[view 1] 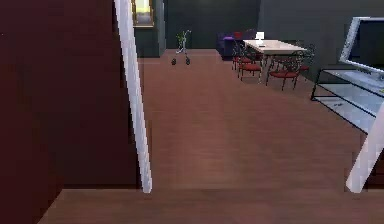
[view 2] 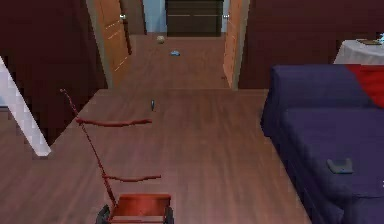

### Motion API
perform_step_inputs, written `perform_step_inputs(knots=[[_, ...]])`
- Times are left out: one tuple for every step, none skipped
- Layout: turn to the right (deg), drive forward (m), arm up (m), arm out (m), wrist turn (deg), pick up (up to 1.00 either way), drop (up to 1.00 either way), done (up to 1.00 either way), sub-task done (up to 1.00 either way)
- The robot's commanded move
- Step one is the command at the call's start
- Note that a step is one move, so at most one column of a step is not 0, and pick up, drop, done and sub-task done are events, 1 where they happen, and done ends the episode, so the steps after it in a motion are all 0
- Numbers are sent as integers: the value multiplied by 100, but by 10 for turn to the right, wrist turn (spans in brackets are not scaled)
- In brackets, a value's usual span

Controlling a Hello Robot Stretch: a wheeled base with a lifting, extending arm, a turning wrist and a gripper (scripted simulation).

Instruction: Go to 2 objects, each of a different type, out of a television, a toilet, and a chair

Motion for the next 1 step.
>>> perform_step_inputs(knots=[[-90, 0, 0, 0, 0, 0, 0, 0, 0]])
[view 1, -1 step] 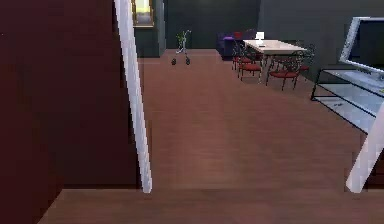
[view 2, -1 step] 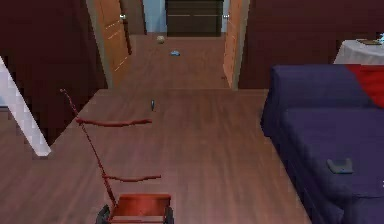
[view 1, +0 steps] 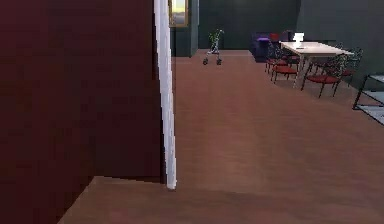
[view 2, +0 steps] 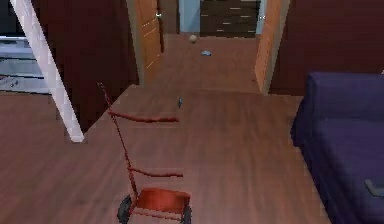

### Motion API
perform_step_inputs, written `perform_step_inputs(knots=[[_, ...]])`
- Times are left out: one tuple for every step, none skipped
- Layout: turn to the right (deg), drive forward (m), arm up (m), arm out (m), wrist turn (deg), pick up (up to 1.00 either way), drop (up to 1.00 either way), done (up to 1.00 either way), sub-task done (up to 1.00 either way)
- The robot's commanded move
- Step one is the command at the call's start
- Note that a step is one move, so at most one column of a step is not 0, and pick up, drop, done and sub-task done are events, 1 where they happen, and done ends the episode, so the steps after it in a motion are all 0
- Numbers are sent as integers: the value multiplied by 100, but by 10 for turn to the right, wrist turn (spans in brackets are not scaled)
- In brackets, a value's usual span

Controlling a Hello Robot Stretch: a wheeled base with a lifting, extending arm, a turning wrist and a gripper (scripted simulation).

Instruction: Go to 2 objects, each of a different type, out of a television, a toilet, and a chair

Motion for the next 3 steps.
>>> perform_step_inputs(knots=[[0, 90, 0, 0, 0, 0, 0, 0, 0], [450, 0, 0, 0, 0, 0, 0, 0, 0], [120, 0, 0, 0, 0, 0, 0, 0, 0]])
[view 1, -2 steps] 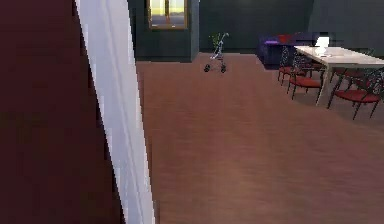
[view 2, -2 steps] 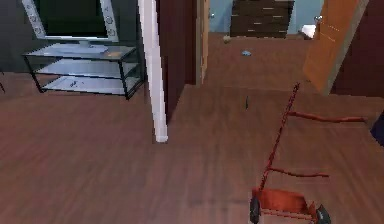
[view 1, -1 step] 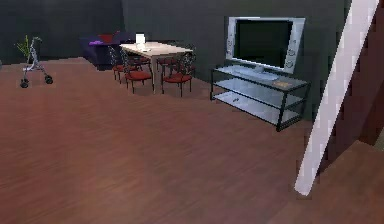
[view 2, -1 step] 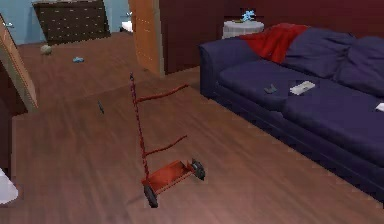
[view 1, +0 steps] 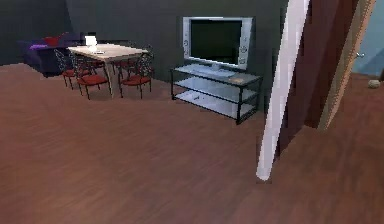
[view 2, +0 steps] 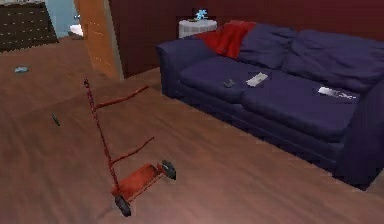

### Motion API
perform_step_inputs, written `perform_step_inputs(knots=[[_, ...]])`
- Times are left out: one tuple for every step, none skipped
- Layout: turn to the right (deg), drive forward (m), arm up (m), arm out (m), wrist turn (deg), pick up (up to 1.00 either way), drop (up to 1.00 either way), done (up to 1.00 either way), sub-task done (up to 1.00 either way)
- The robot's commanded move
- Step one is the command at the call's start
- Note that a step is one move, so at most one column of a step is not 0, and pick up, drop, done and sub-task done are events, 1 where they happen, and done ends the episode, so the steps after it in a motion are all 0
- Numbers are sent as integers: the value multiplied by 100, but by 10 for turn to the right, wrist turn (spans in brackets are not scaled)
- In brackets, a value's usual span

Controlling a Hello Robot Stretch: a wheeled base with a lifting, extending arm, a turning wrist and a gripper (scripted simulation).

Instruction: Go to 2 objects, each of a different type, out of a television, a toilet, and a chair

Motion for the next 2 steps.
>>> perform_step_inputs(knots=[[30, 0, 0, 0, 0, 0, 0, 0, 0], [0, 100, 0, 0, 0, 0, 0, 0, 0]])
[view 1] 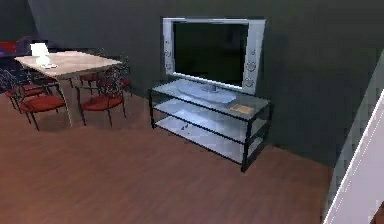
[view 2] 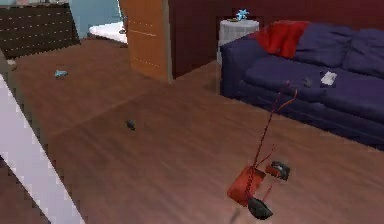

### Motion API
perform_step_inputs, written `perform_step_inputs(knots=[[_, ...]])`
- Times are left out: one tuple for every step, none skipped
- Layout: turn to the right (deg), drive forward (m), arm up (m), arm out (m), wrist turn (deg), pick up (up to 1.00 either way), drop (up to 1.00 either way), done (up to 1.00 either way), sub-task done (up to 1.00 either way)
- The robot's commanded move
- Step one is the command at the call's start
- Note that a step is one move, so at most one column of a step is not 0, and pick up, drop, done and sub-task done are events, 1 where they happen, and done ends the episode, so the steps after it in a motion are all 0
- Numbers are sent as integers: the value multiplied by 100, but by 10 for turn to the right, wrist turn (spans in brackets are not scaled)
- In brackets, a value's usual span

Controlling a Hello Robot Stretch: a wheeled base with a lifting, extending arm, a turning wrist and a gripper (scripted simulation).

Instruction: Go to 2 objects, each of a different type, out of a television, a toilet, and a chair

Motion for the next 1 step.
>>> perform_step_inputs(knots=[[0, 70, 0, 0, 0, 0, 0, 0, 0]])
